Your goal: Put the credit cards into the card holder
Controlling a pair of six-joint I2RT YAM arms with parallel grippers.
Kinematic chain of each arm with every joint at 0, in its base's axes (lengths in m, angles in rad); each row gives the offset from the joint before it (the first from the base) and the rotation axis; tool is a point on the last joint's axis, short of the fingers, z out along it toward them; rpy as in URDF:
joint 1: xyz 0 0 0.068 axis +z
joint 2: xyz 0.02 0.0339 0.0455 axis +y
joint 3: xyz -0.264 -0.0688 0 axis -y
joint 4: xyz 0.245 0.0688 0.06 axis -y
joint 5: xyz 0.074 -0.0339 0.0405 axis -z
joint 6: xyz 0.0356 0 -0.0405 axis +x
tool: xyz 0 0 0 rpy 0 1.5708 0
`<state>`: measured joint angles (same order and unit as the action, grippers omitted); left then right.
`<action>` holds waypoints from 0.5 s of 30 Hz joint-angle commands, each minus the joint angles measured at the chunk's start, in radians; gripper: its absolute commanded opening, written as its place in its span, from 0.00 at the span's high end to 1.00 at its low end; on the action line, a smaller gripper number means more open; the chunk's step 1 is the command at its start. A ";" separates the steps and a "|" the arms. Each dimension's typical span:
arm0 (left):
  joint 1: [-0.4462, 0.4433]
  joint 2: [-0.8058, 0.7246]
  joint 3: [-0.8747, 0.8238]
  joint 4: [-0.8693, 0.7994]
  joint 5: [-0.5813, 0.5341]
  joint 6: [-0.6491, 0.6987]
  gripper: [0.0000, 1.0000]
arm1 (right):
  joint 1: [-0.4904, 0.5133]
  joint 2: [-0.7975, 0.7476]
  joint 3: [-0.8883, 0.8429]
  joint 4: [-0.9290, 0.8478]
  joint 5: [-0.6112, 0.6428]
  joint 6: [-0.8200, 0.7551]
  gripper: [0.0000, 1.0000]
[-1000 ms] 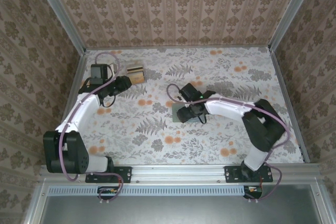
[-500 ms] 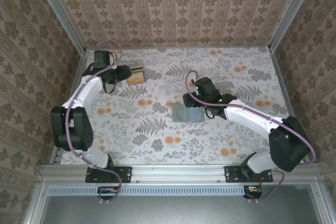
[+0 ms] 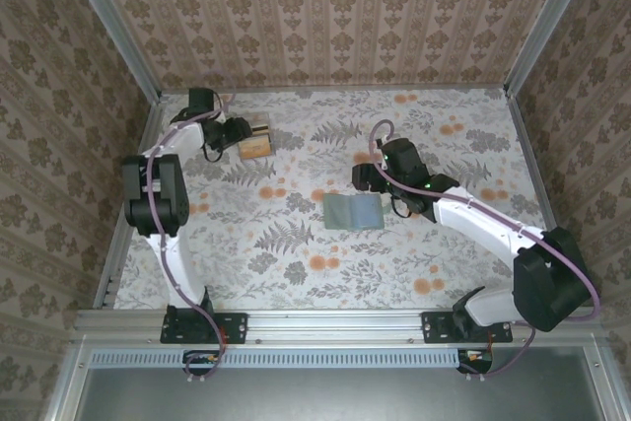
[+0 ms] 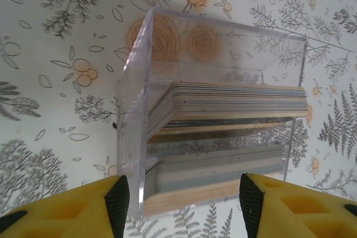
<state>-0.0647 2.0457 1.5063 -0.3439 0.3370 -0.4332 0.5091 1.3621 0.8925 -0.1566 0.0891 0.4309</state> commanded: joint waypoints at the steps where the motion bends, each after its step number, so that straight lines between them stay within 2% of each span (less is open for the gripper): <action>1: -0.016 0.025 0.011 0.063 0.035 -0.035 0.42 | -0.003 -0.025 0.009 -0.012 -0.017 0.024 0.17; 6: -0.086 -0.006 -0.085 0.221 0.062 -0.121 0.42 | -0.002 -0.030 0.015 -0.002 -0.008 0.027 0.18; 9: -0.150 -0.023 -0.123 0.315 0.081 -0.201 0.43 | -0.005 -0.045 0.025 -0.021 0.052 0.014 0.17; 15: -0.352 -0.032 -0.173 0.530 0.062 -0.379 0.43 | -0.074 -0.045 0.041 -0.006 0.024 0.057 0.17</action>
<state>-0.3305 2.0521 1.3453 0.0296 0.3607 -0.6888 0.4675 1.3304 0.8978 -0.1596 0.1047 0.4530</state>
